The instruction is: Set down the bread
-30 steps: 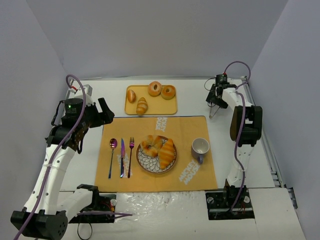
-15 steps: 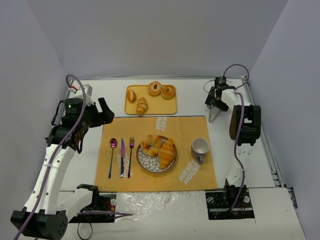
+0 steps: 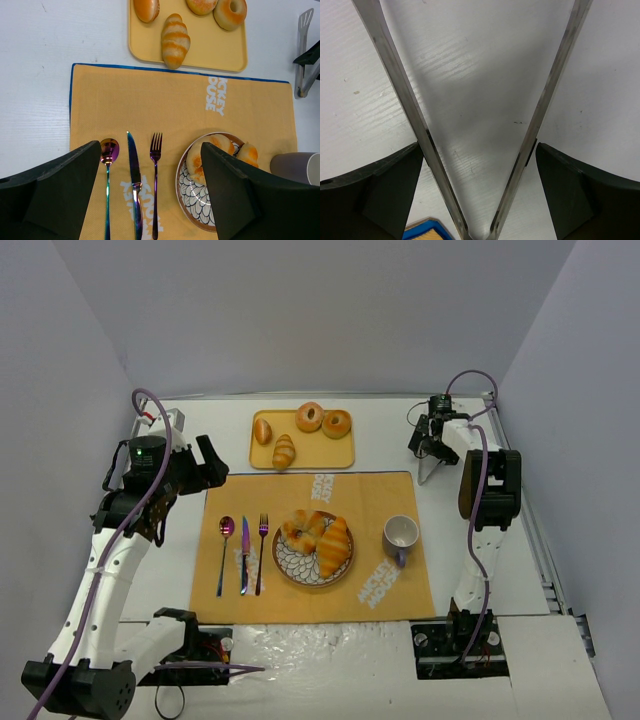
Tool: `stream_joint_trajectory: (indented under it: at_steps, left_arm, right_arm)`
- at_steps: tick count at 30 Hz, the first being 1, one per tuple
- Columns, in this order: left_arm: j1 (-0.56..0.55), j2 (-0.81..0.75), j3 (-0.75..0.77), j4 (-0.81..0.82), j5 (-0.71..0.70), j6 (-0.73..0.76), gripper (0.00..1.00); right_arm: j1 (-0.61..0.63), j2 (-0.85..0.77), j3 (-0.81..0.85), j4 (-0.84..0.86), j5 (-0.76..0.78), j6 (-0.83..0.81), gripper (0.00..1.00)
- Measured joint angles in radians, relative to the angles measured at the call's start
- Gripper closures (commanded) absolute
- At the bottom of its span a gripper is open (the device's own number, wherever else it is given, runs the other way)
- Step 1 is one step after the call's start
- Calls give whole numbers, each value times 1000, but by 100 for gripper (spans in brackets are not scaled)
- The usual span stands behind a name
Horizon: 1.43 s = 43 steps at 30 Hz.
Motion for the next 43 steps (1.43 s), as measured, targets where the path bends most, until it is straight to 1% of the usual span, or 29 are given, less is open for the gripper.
stream_joint_trajectory:
  at_steps: [4, 8, 10, 15, 18, 21, 24, 30, 36, 43]
  left_arm:
    - [0, 0, 0, 0, 0, 0, 22]
    - [0, 0, 0, 0, 0, 0, 22]
    - [0, 0, 0, 0, 0, 0, 22]
    - [0, 0, 0, 0, 0, 0, 22]
    - [0, 0, 0, 0, 0, 0, 22]
    - [0, 0, 0, 0, 1, 0, 23]
    - [0, 0, 0, 0, 5, 0, 22]
    - [0, 0, 0, 0, 10, 0, 22]
    - [0, 0, 0, 0, 11, 0, 22]
    - [0, 0, 0, 0, 11, 0, 23]
  right_arm:
    - [0, -14, -26, 7, 1, 1, 4]
    - [0, -80, -76, 4, 7, 1, 3]
    - [3, -138, -101, 3, 8, 1, 0]
    - [31, -331, -160, 16, 15, 2, 0]
    - [86, -468, -198, 28, 13, 1, 0]
    - [172, -597, -229, 44, 2, -1, 0]
    - [268, -696, -249, 55, -13, -4, 0]
    - [439, -863, -351, 98, -51, 4, 0]
    - [539, -962, -428, 147, -97, 8, 0]
    - [571, -987, -456, 170, -114, 8, 0]
